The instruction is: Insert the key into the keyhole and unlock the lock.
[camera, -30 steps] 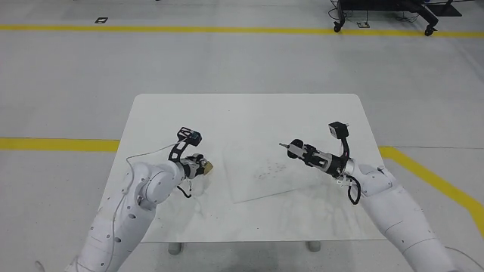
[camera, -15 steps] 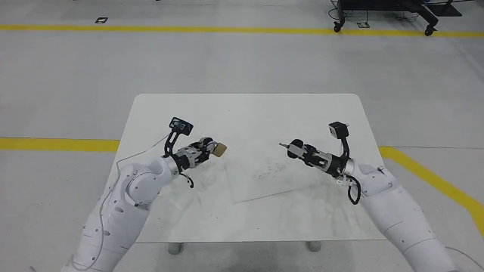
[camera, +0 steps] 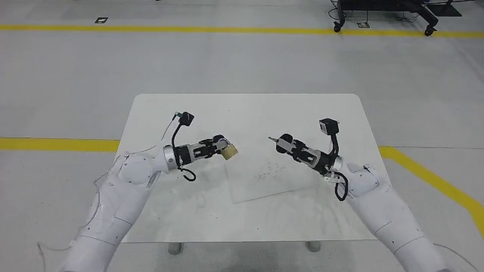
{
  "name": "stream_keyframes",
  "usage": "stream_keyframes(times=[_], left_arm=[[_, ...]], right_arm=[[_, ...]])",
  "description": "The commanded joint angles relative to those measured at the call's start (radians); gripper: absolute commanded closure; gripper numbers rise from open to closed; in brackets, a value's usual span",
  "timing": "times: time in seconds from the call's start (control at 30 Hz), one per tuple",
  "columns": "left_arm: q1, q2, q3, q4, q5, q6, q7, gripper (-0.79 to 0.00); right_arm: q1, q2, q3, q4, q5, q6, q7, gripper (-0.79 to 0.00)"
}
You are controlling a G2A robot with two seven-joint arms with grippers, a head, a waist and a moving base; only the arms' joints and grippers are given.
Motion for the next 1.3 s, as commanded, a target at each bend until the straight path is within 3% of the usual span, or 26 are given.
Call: stream_keyframes(times=[0.0, 0.3, 0.4, 0.47, 0.57, 0.67, 1.03, 1.27], left_arm=[[-0.034, -0.006, 0.018, 0.047, -0.1, 0.007, -0.047, 0.0], [-0.028, -0.007, 0.026, 0.039, -0.076, 0.034, -0.022, 0.0], [-0.06, -0.02, 0.076, 0.051, -0.087, 0.237, -0.046, 0.0], [-0.115, -0.037, 0.119, 0.098, -0.169, 0.418, -0.129, 0.0], [-0.198, -0.072, 0.155, 0.204, -0.372, 0.55, -0.247, 0.0], [-0.275, -0.108, 0.199, 0.321, -0.472, 0.618, -0.304, 0.0], [-0.29, -0.114, 0.209, 0.342, -0.481, 0.628, -0.317, 0.0], [-0.278, -0.139, 0.206, 0.344, -0.565, 0.74, -0.105, 0.0]], right_arm=[[0.016, -0.012, -0.027, 0.008, -0.012, 0.026, -0.032, 0.0], [0.02, -0.016, -0.034, 0.012, -0.013, 0.037, -0.04, 0.0], [0.016, -0.019, -0.035, -0.006, -0.005, 0.055, -0.062, 0.0], [0.012, -0.025, -0.039, -0.023, 0.009, 0.068, -0.092, 0.0], [0.01, -0.037, -0.048, -0.026, 0.041, 0.076, -0.145, 0.0], [0.0, -0.046, -0.045, -0.022, 0.088, 0.079, -0.202, 0.0], [-0.003, -0.047, -0.043, -0.023, 0.104, 0.08, -0.211, 0.0], [-0.022, -0.047, -0.042, -0.063, 0.185, 0.134, -0.169, 0.0]])
